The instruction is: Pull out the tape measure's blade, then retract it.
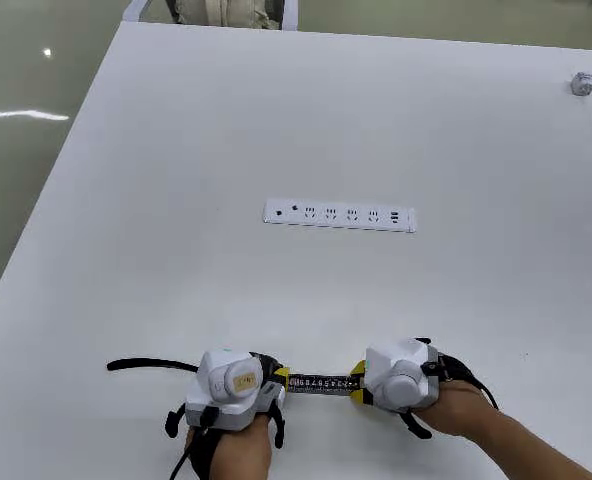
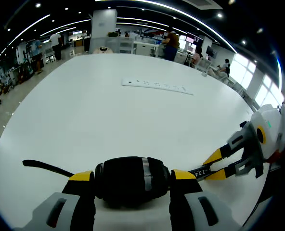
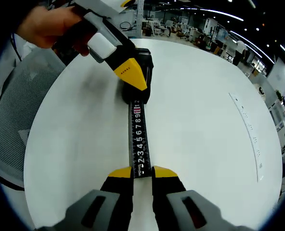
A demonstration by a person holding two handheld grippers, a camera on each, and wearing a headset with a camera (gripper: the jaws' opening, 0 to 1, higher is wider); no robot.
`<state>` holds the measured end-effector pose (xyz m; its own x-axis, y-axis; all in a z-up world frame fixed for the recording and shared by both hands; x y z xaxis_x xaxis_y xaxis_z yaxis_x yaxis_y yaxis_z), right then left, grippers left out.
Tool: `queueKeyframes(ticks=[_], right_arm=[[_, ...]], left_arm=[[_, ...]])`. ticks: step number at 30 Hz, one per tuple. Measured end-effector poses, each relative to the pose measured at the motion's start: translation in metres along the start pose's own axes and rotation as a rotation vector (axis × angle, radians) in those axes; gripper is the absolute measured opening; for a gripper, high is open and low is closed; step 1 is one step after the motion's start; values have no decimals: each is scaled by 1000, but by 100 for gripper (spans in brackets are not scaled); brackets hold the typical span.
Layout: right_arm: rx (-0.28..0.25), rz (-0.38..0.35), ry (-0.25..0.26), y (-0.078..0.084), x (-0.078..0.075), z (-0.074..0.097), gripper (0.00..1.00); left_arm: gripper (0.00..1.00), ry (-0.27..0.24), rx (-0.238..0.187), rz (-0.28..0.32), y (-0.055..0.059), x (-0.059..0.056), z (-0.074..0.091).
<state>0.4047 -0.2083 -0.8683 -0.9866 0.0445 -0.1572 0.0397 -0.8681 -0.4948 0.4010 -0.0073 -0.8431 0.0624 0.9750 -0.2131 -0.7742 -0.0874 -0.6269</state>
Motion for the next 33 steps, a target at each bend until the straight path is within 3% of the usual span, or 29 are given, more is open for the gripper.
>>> queueKeyframes(ticks=[33], right_arm=[[-15,4,0,-20,-4,-13,13]], left_arm=[[59,0,1,-3,0,0,0]])
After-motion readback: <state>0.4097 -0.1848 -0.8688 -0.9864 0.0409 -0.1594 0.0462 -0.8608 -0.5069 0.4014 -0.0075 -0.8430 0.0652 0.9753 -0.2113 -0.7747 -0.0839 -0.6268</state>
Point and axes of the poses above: the centre of the closed fingertips' face, and the gripper's own axes: z roughly backward along the fingers, x roughly to its left, y roughly out of its underside, the point moved 8 cm from there along z, roughly backward along the fingers, and after that the axes turned 9 degrees about z, right-handed, at the moved point
